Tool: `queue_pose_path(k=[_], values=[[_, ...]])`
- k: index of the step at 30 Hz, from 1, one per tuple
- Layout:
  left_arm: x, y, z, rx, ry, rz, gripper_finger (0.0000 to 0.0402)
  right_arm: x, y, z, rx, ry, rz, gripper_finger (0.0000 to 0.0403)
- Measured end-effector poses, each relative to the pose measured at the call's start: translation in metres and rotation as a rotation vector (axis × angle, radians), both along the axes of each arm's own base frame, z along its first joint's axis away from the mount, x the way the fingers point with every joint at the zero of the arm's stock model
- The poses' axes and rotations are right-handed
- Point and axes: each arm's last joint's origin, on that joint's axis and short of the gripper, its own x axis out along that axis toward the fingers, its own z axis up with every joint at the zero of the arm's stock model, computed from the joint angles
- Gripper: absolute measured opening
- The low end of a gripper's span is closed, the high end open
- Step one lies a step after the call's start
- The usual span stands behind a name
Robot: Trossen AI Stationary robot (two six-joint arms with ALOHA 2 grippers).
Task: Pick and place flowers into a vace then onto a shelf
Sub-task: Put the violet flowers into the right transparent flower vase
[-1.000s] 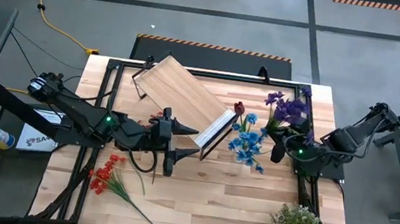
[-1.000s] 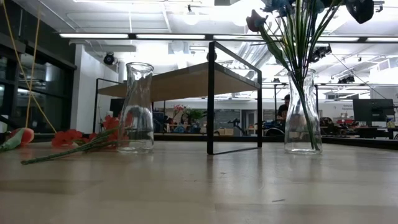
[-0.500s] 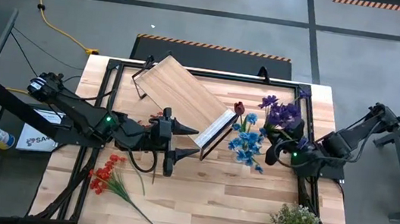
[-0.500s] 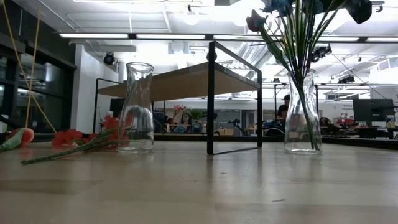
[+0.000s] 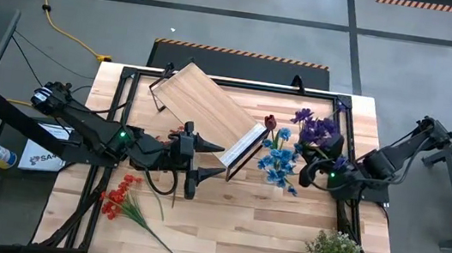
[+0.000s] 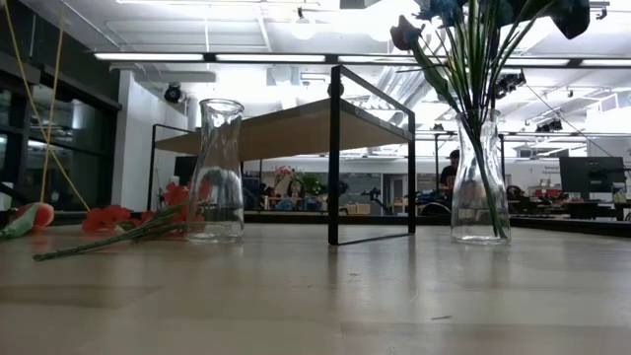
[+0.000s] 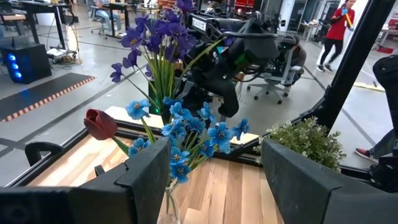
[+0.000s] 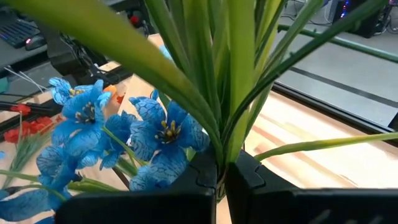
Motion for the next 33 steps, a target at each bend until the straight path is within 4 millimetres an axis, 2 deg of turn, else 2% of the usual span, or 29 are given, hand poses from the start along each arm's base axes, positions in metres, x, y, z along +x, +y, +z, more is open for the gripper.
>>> queue_pose_path(k=[12, 22, 33], values=[[0.000, 0.000, -0.001, 0.006, 0.013, 0.000, 0.0285, 0.017, 0.012, -0.015, -0.040, 0.065, -0.010, 0.0002], [0.000, 0.000, -0.001, 0.007, 0.014, 0.000, 0.0285, 0.018, 0.013, -0.016, -0.005, 0.083, 0.024, 0.0061], [0.000, 0.000, -0.002, 0.008, 0.017, 0.000, 0.0285, 0.017, 0.014, -0.018, 0.056, 0.135, 0.082, 0.0095]])
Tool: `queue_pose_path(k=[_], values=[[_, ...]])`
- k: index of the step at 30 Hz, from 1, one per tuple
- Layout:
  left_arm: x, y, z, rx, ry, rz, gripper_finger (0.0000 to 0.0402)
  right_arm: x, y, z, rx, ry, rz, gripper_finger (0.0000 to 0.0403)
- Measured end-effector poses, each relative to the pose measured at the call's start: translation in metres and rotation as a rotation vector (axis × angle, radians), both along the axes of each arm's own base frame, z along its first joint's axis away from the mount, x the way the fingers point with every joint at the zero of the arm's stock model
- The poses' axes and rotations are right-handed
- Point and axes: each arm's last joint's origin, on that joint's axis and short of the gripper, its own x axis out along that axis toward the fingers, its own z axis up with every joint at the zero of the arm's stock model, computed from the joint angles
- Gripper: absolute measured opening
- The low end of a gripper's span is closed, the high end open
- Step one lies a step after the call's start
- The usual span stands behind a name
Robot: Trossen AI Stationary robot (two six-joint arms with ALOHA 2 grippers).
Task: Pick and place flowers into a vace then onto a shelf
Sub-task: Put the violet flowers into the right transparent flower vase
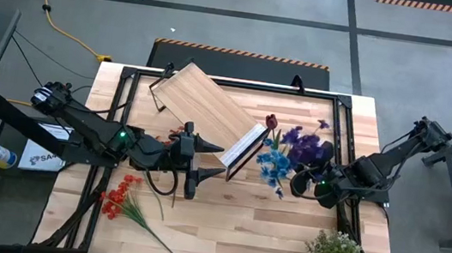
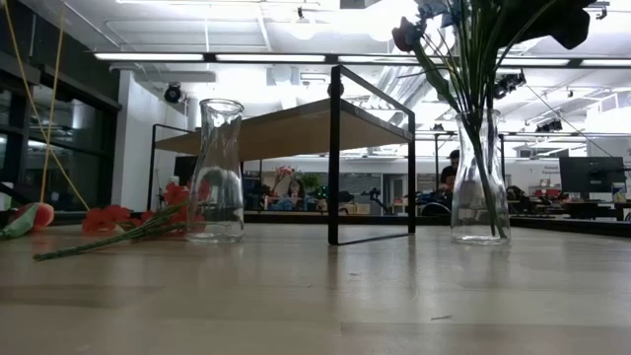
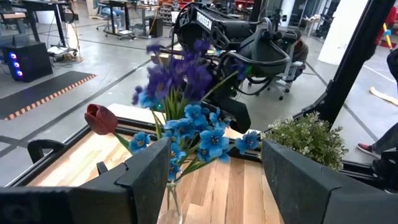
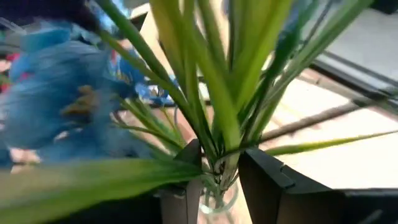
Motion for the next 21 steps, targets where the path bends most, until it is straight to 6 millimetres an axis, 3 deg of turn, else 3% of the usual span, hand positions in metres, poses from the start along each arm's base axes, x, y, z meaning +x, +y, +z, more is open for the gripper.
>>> queue_pose_path(k=[13, 21], values=[[0.000, 0.000, 0.000, 0.000, 0.000, 0.000, 0.0285, -0.005, -0.001, 0.000, 0.030, 0.077, 0.086, 0.0106], [0.000, 0.000, 0.000, 0.002, 0.004, 0.000, 0.0285, -0.020, -0.009, 0.010, 0.122, 0.059, 0.147, 0.0110]])
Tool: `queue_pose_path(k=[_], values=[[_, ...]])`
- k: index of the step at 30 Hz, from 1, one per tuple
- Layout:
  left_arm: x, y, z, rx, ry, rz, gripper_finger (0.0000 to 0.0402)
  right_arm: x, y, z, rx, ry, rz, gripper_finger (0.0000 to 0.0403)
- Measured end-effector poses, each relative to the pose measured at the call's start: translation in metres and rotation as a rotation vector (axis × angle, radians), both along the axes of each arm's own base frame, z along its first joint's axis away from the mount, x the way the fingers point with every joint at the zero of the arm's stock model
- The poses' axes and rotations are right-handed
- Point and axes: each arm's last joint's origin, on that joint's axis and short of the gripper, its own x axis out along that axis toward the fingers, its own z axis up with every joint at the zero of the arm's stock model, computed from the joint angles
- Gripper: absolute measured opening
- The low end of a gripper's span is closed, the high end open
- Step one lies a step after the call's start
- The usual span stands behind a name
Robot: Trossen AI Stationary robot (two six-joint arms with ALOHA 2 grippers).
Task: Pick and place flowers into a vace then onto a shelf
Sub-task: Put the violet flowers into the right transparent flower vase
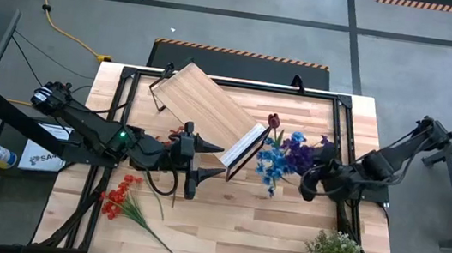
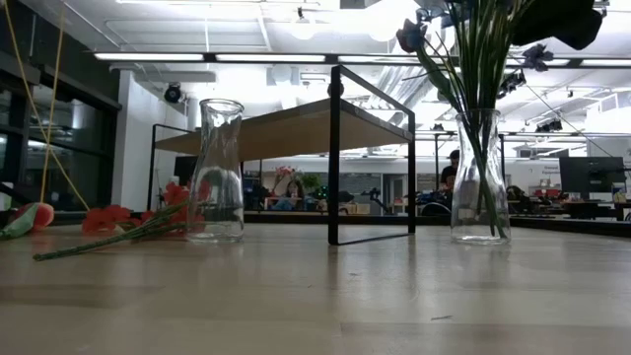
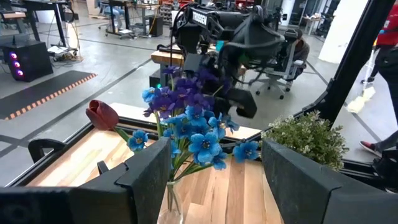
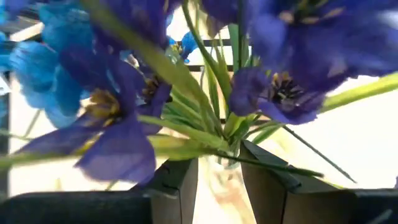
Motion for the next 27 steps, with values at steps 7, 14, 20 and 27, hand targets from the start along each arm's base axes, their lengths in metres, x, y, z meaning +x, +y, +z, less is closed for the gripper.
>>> queue_pose_path(k=[7, 14, 20, 27], values=[[0.000, 0.000, -0.001, 0.006, 0.013, 0.000, 0.0285, -0.015, -0.008, 0.011, 0.098, -0.043, 0.051, 0.0111], [-0.001, 0.000, -0.005, 0.022, 0.047, 0.000, 0.0285, -0.030, -0.014, 0.020, 0.223, -0.071, 0.134, 0.0110], [-0.001, 0.000, -0.005, 0.023, 0.049, 0.000, 0.0285, -0.039, -0.017, 0.029, 0.340, -0.126, 0.225, 0.0110], [-0.001, 0.000, -0.007, 0.016, 0.065, -0.022, 0.0285, -0.045, -0.018, 0.041, 0.448, -0.217, 0.311, 0.0110]])
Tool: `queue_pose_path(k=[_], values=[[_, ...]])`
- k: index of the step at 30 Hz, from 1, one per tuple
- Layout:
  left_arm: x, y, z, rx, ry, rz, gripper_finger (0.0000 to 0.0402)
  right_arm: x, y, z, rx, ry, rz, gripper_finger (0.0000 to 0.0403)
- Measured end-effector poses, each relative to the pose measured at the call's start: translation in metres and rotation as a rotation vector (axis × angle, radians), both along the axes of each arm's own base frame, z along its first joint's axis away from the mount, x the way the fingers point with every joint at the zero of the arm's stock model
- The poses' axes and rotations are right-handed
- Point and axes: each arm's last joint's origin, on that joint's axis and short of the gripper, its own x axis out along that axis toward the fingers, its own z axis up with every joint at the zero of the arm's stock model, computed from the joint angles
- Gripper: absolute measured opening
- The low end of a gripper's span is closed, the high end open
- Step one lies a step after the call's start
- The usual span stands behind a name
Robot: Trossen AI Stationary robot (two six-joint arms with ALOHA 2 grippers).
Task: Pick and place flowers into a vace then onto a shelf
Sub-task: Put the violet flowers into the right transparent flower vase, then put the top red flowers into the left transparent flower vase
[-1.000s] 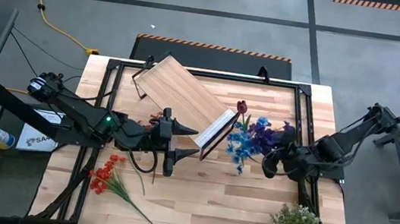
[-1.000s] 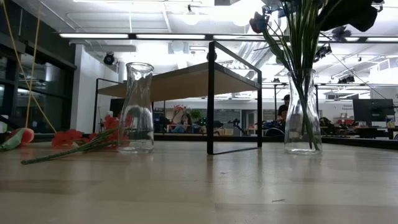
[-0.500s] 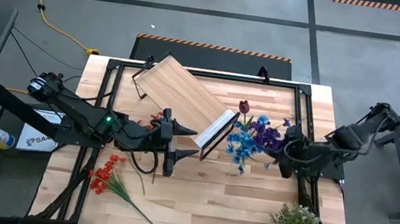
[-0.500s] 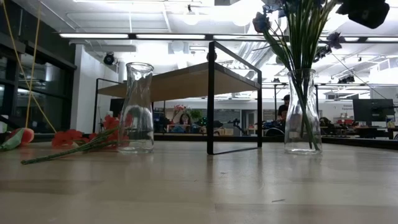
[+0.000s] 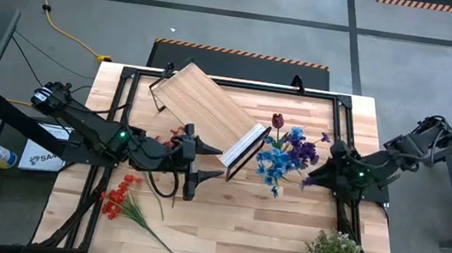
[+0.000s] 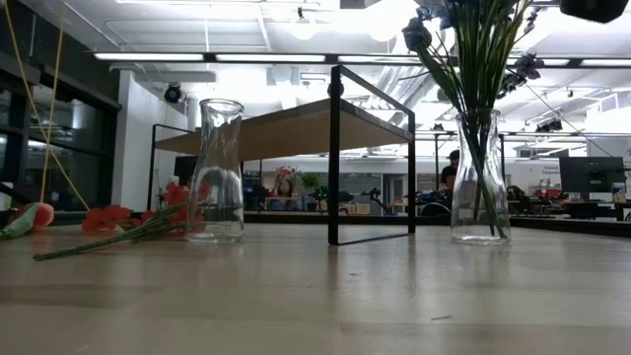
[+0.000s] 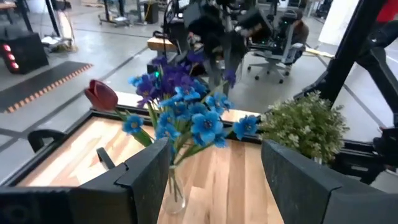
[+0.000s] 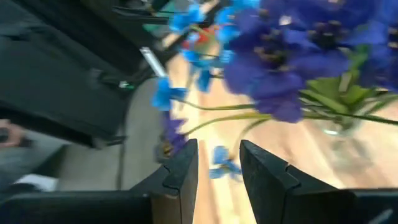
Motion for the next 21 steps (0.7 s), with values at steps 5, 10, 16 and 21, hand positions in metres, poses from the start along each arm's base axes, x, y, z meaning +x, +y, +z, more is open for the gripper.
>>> queue_pose_path(k=[5, 10, 16, 21], values=[[-0.001, -0.001, -0.005, -0.075, 0.041, -0.020, 0.0285, -0.002, 0.001, 0.012, 0.088, -0.099, 0.071, 0.0110], [-0.002, -0.002, -0.011, -0.200, 0.094, -0.064, 0.0285, -0.002, 0.002, 0.029, 0.128, -0.275, 0.133, 0.0110], [-0.005, -0.004, -0.019, -0.411, 0.184, -0.099, 0.0285, -0.002, 0.003, 0.050, 0.099, -0.515, 0.170, 0.0110], [-0.011, -0.006, -0.030, -0.644, 0.337, -0.089, 0.0285, -0.004, 0.003, 0.064, 0.098, -0.670, 0.205, 0.0110]])
